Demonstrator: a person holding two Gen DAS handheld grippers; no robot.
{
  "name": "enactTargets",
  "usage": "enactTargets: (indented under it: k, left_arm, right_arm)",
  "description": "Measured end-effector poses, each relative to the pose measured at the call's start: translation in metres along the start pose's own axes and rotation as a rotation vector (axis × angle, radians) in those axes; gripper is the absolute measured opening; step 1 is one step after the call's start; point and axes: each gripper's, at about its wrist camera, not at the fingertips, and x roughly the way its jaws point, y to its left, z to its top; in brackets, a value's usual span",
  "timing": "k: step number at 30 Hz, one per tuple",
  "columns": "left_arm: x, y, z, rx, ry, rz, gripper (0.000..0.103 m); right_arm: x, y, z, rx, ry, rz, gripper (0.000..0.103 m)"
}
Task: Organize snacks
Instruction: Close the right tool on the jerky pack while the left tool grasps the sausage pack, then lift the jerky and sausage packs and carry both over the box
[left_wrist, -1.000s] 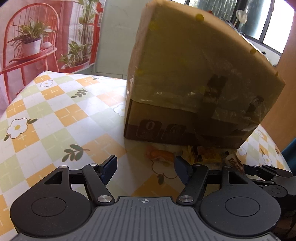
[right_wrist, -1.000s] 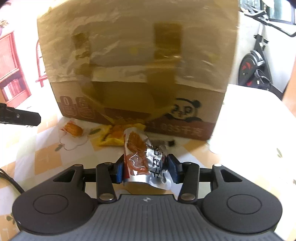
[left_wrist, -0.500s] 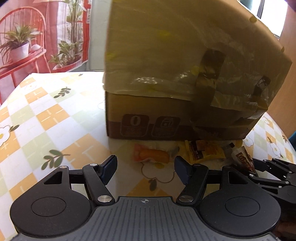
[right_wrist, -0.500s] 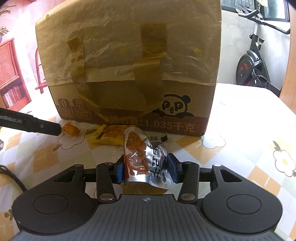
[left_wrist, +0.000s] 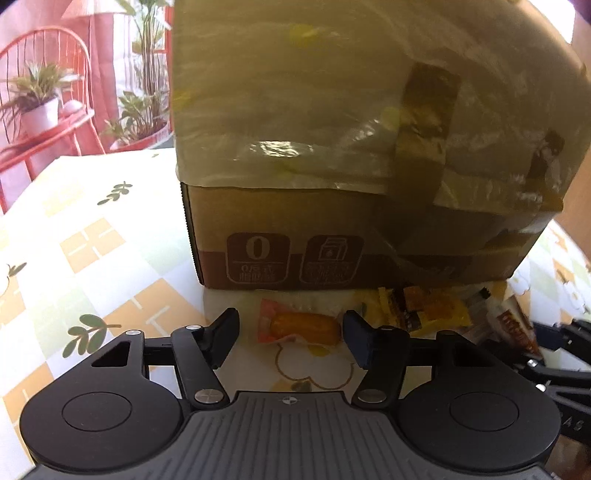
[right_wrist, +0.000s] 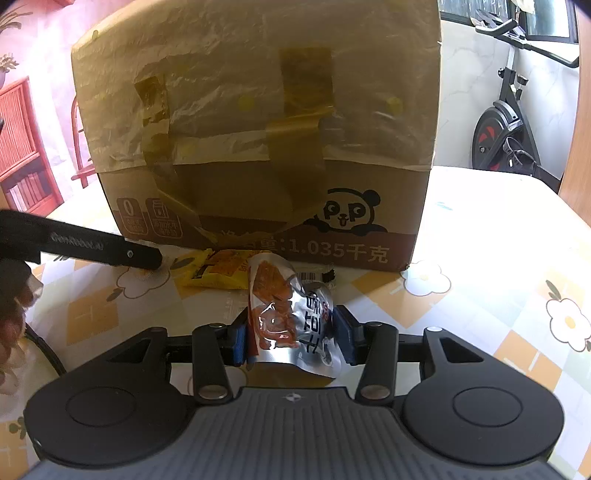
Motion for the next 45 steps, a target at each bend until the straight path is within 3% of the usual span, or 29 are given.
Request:
enactTargets:
  k: [2, 12, 22, 26, 31, 45]
  left_arm:
    - [-0.002, 0.001, -0.001, 0.007, -0.005, -0.003, 0.057]
    - [-0.034, 0.009, -0.007, -0.034, -0.048, -0.040, 0.057]
    - [-0.057, 0.015, -0.022, -0.059, -0.039, -0.050, 0.057]
    - [-0.064, 0.018, -0.023, -0.067, -0.054, -0.050, 0.057]
    - [-0.075, 0.022, -0.021, -0.071, -0.079, -0.055, 0.057]
    - [-0.102, 0.015, 0.005, -0.029, -0.174, -0.090, 0.057]
  right_arm:
    - [0.000, 0.000, 0.000, 0.001, 0.000, 0.001, 0.048]
    - [0.001, 0.001, 0.001, 0.002, -0.001, 0.000, 0.048]
    - [0.000, 0.001, 0.000, 0.002, -0.001, -0.002, 0.048]
    - [-0.003, 0.002, -0.001, 0.008, -0.004, -0.005, 0.043]
    - [-0.015, -0.001, 0.001, 0.033, -0.034, 0.002, 0.037]
    - [-0.066, -0.006, 0.041, 0.052, -0.180, 0.011, 0.036]
